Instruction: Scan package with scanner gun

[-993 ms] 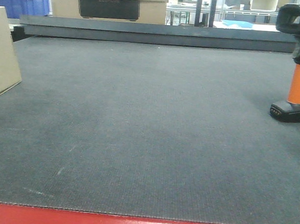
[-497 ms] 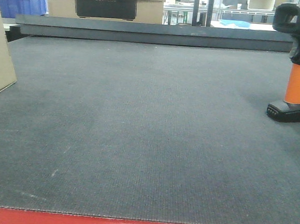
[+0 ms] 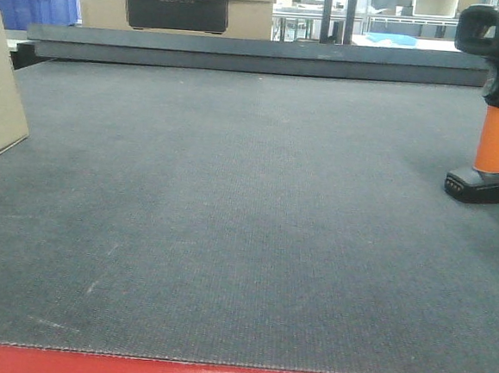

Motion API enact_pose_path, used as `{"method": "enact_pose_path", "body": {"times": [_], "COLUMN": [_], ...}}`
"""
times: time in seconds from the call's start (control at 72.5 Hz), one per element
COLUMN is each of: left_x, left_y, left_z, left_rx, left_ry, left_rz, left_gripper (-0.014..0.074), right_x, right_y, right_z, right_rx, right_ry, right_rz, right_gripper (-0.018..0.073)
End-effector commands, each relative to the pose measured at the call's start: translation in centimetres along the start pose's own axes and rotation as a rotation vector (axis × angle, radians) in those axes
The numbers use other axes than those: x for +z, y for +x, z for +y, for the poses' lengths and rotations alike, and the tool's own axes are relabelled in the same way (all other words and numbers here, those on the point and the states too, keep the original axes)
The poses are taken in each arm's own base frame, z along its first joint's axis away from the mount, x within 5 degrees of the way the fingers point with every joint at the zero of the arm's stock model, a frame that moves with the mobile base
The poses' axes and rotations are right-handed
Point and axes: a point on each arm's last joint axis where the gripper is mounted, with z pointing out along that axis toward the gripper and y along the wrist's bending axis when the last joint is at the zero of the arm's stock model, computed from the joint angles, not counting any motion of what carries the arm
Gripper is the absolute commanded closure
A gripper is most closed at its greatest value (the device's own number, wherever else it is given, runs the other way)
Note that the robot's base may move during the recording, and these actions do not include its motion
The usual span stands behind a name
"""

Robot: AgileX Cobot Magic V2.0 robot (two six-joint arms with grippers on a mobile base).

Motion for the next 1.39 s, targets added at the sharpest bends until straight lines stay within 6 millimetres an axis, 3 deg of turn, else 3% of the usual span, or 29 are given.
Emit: {"method": "enact_pose_path", "body": {"times": [0.0, 0.11, 0.276, 0.455, 0.607, 0.911, 0.993, 1.297, 1.38], "left_x": [2.1, 5.0, 8.2, 9.0, 8.9, 9.1, 9.4, 11.3, 11.9], "left_y": [-1.4, -3.5, -4.6, -5.0, -4.9, -4.8, -4.5, -3.2, -2.9], "left_z": [-0.1, 0.0, 1.9, 4.9, 7.3, 7.3, 7.1, 7.6, 7.8], "left_rx": [-0.013, 0.006, -0.035, 0.036, -0.013, -0.01, -0.004, -0.017, -0.021], "left_ry": [-0.003, -0.028, -0.039, -0.024, -0.083, -0.081, -0.075, -0.074, -0.073], "left_rz": [0.104, 0.193, 0.341, 0.423, 0.427, 0.433, 0.449, 0.502, 0.518], "left_gripper": [0.0707, 0.0707, 0.0707, 0.0707, 0.0707, 0.0701, 0.0624, -0.0006, -0.0004], "right_x": [0.0, 0.0, 0.0, 0.0, 0.0, 0.0, 0.0, 0.0, 0.0], "right_y": [-0.2, -0.2, -0.2, -0.2, -0.2, -0.2, -0.2, -0.2, -0.2], "right_z": [0.0, 0.0, 0.0, 0.0, 0.0, 0.0, 0.0, 0.0, 0.0], "right_rx": [-0.006, -0.006, -0.006, -0.006, -0.006, -0.006, -0.006, -0.006, -0.006], "right_ry": [0.006, 0.006, 0.006, 0.006, 0.006, 0.006, 0.006, 0.006, 0.006], "right_rz": [-0.017, -0.017, -0.017, -0.017, -0.017, -0.017, -0.017, -0.017, -0.017], "right_gripper": [0.0728, 0.0728, 0.0728, 0.0728, 0.0728, 0.0728, 0.0728, 0.0728, 0.0728]}}
